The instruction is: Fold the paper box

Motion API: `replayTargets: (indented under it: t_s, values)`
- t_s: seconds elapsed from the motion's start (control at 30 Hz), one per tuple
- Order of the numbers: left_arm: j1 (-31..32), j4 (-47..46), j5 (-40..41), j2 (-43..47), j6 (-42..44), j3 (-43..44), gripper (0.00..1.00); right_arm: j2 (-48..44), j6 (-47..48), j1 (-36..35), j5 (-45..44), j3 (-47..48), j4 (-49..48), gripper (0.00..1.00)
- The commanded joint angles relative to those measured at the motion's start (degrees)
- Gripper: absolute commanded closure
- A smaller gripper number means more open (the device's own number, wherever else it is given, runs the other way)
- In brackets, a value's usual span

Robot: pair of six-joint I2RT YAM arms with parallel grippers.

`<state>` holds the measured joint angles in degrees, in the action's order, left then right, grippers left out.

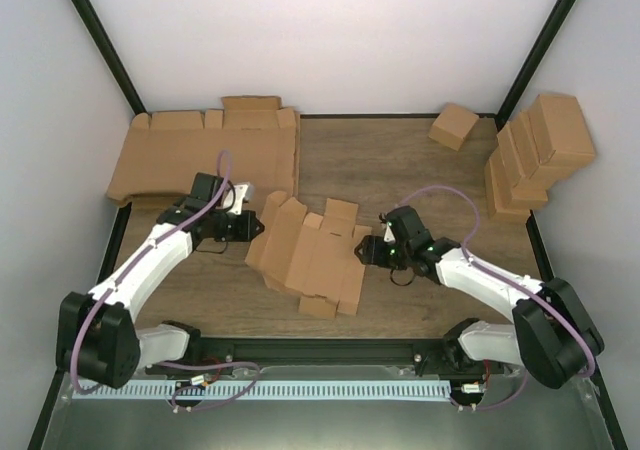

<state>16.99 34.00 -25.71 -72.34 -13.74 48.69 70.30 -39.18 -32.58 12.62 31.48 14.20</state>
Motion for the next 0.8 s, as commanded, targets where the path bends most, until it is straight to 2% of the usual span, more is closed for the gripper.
replayTargets:
  t_s: [0.0,0.07,0.3,0.6,0.77]
  values:
    - [0.3,1.2,3.9,5.4,0.6,1.4,0.96,-2.4,8.7,1.3,1.1,4.6,0.6,0.28]
    - [0.3,1.2,4.3,7.4,0.5,1.3,0.96,-3.0,9.5,3.0,4.5,4.7,0.1,0.17]
    - [0.7,-0.4,1.2,14.2,1.2,0.6,0.96,-3.4,12.2,11.5,20.5,1.9,-5.9,0.12]
    - [2.4,-1.0,-0.2,18.6,1.5,0.6,0.96,-2.2,11.9,13.4,23.5,1.4,-8.8,0.12]
    - [3.6,-1.8,-1.8,20.9,2.3,0.4,0.96,-4.9,14.5,13.4,23.7,1.9,-10.7,0.11]
